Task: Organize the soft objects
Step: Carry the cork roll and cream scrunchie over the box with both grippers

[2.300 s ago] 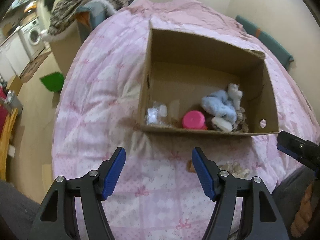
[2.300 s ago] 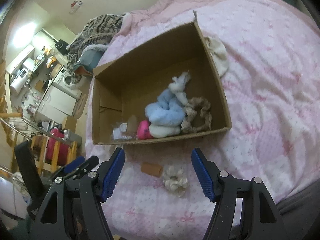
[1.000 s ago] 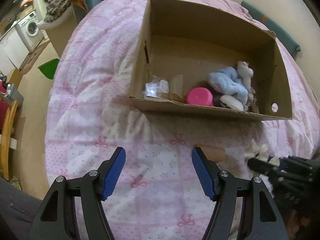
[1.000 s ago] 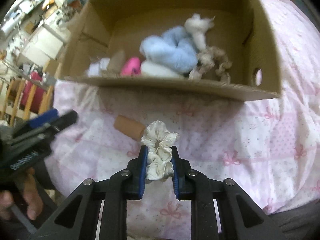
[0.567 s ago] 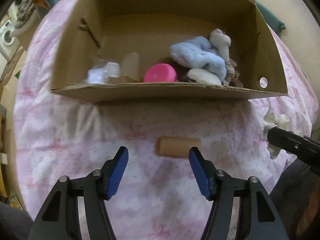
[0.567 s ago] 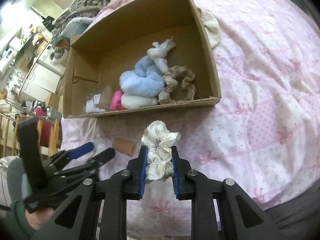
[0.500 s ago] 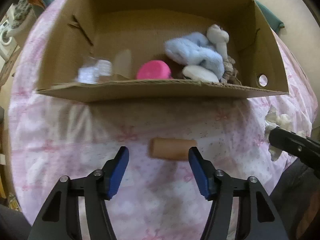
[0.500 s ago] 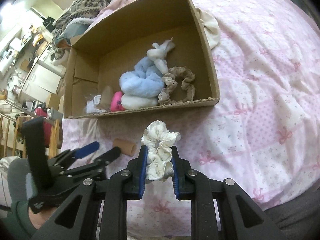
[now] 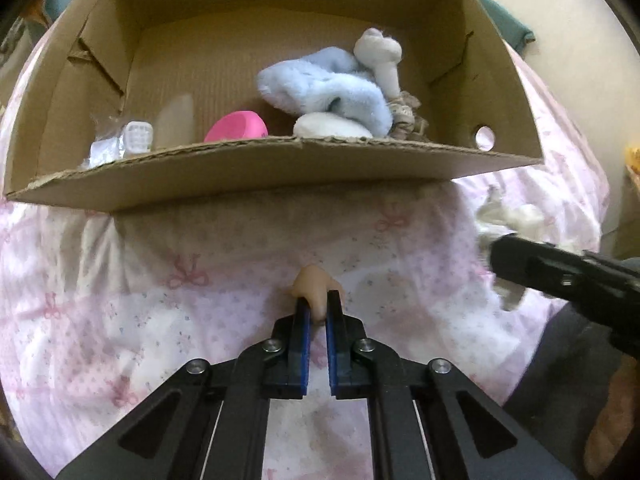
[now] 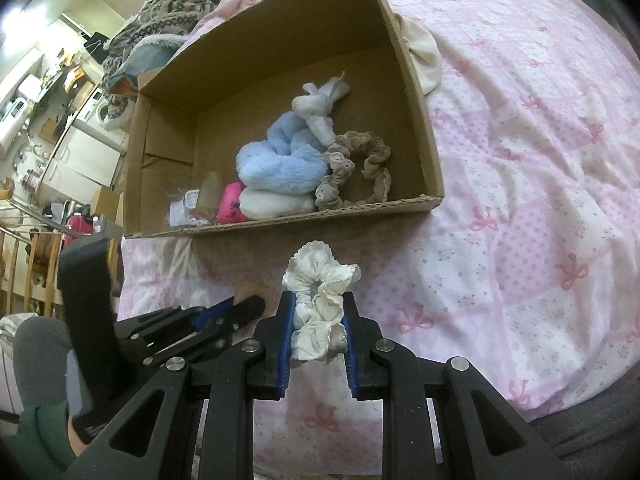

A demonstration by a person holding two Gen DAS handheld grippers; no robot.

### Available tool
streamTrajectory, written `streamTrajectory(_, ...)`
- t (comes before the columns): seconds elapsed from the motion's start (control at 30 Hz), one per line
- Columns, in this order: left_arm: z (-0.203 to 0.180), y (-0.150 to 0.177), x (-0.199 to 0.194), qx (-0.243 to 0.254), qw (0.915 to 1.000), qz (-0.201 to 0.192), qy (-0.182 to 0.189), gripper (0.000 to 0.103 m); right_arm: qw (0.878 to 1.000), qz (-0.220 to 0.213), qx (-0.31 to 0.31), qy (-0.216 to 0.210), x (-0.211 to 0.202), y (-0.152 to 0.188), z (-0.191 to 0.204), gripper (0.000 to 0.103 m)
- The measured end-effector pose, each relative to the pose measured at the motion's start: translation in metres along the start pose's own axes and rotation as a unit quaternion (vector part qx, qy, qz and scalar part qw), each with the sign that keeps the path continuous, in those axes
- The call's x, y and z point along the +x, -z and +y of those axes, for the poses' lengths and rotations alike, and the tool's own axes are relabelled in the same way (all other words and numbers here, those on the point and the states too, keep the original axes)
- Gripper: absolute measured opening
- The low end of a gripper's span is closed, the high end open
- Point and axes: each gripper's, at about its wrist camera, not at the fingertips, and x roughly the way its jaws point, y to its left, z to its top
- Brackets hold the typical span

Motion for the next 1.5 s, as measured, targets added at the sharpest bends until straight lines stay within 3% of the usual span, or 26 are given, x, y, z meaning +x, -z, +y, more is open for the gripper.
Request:
streamTrajectory(0.57, 0.050, 0.022, -0.071, -0.079, 0.9923, -0.051, -0.081, 0.006, 1.000, 0.007, -0.028, -0.002, 0.005, 0.001, 0.014, 0.023)
streamTrajectory(0.67, 0.054, 0.025, -0.092, -0.079, 0.9878, -0.075, -0.112, 0.006, 1.000, -0.002, -0.029, -0.012, -0.004, 0.002, 0.016, 0.023)
streamTrajectory(0.83, 0.054, 0.025, -0.123, -0.086, 0.9841, -0.107, -0.113, 0.006, 0.997, -0.039, -0.042, -0.045, -0.030, 0.006, 0.022, 0.023)
streamTrajectory(1.13, 0.037, -0.003, -0.161, -0.053, 0.9760, -0.176, -0.117, 0.007, 0.990, -0.105, -0.062, -0.070, -0.070, 0.000, 0.036, 0.023)
streamTrajectory(1.5, 0.041, -0.060, -0.172, -0.035, 0.9699, -0.210, -0.119, 0.007, 0.986, -0.147, -0.052, -0.052, -0.088, -0.049, 0.027, 0.023)
